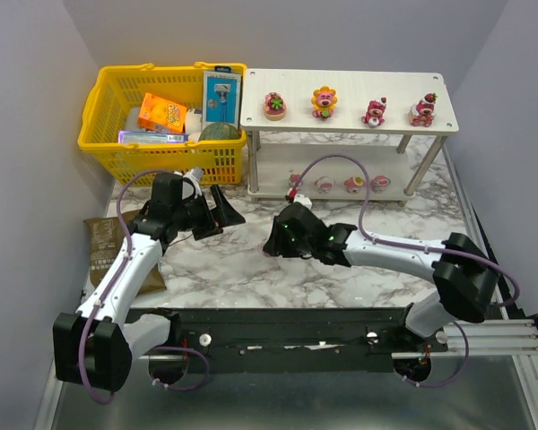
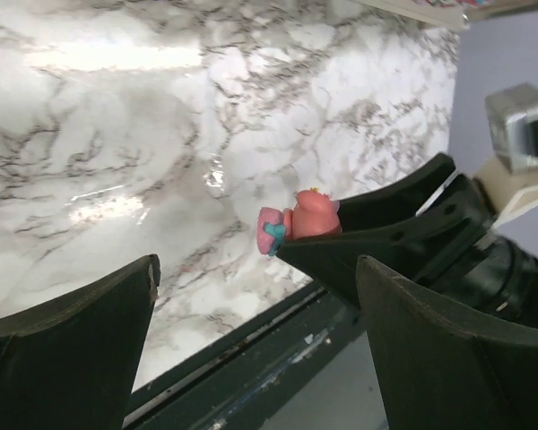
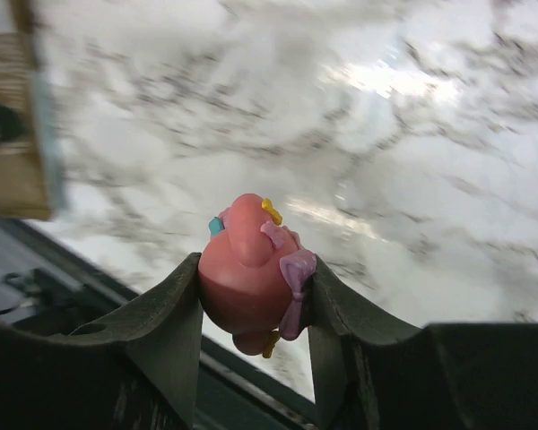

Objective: Place and organize the plastic toys onto the shelf

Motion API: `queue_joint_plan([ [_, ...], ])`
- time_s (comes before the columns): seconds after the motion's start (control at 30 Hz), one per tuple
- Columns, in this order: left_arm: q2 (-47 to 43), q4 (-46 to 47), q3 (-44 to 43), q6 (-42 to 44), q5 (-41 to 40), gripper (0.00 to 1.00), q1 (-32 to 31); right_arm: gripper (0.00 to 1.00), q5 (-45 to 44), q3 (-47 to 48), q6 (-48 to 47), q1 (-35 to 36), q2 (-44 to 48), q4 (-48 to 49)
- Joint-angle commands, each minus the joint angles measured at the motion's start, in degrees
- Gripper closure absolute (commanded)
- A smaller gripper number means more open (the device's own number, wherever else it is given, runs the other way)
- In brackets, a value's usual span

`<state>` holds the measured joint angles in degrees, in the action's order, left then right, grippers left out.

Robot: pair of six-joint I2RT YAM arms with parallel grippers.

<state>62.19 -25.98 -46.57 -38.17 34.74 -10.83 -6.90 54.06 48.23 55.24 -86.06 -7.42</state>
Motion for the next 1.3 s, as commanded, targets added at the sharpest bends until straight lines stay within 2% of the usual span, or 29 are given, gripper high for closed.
queue_joint_plan([
  [0.0,-0.8,-0.7,3.1,0.5,-10.3,0.01,0.2,0.99,-12.2,3.4,-1.8,3.8,-6.5,-15.6],
  [0.2,0.2,0.4,5.3,1.0,-12.7,0.01,0.2,0.99,-17.4,7.5,-2.0,6.8,-11.7,-21.7],
  [0.37,1.4,0.8,5.5,1.9,-13.7,0.01,0.2,0.98,-19.5,8.6,-2.9,7.6,-14.0,-22.3],
  [0.57,1.8,0.7,5.4,2.6,-15.1,0.01,0.2,0.80,-20.4,10.4,-3.5,8.3,-15.2,-24.0],
  [0.67,2.2,0.8,5.4,2.6,-15.2,0.01,0.2,0.61,-20.4,10.9,-3.8,8.5,-15.0,-24.0],
  [0.7,2.4,0.9,5.4,2.7,-15.2,0.01,0.3,0.50,-20.4,11.0,-3.9,8.6,-14.9,-24.0],
  [0.8,2.8,0.9,5.4,2.9,-15.3,0.01,0.3,0.33,-20.2,11.3,-3.9,8.8,-14.1,-24.1],
  [0.9,2.9,1.2,5.5,3.1,-15.4,0.01,0.3,0.21,-19.6,11.6,-4.3,8.8,-12.7,-24.0],
  [1.1,2.9,1.4,5.7,3.0,-15.4,0.01,0.4,0.10,-16.6,13.0,-6.5,8.7,-10.8,-24.0],
  [1.27,2.6,0.9,5.6,3.0,-15.9,0.01,0.5,0.07,-12.5,13.0,-10.0,8.0,-7.5,-23.6],
])
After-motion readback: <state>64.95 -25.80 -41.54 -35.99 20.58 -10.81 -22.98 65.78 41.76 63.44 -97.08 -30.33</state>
